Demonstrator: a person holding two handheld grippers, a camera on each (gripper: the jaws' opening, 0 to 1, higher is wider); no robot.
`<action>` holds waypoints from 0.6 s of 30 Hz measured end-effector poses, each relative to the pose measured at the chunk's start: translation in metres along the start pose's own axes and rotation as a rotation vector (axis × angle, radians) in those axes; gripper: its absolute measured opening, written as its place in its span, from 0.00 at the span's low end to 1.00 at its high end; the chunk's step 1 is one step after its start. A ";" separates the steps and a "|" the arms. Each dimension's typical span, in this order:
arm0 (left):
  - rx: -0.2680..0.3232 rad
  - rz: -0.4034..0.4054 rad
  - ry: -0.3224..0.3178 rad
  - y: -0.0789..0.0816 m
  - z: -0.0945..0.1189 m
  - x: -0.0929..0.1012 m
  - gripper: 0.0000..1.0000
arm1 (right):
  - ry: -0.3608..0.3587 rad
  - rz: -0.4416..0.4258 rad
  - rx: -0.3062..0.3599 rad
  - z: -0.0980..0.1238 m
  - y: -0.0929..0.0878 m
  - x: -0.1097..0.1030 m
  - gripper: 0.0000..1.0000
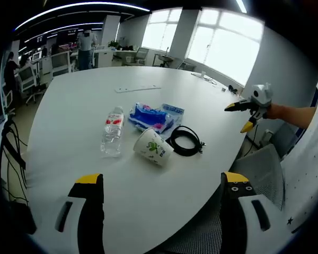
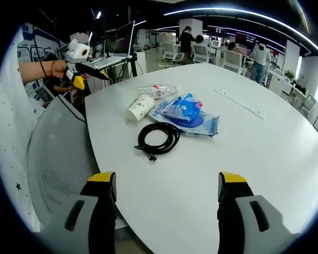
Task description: Arrange the tabletop items into an orderly group along one side of the table until the central work area is clear of visible clutter.
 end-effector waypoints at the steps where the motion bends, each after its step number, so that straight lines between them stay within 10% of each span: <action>1: 0.001 0.001 0.000 0.000 0.000 0.000 0.94 | 0.002 0.000 -0.001 0.000 0.000 0.000 0.78; 18: 0.000 0.006 -0.002 -0.003 0.002 -0.001 0.95 | 0.011 0.022 -0.007 0.001 0.008 0.000 0.78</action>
Point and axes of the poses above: the point that each gripper's makers call its tool centre point, and the gripper's own axes: z roughly backward along the fingers, x roughly to its right, y roughly out of its top, the point moved 10 cm from there along z, roughly backward along the fingers, and after that the axes turned 14 degrees about -x, right-handed, at the moved point
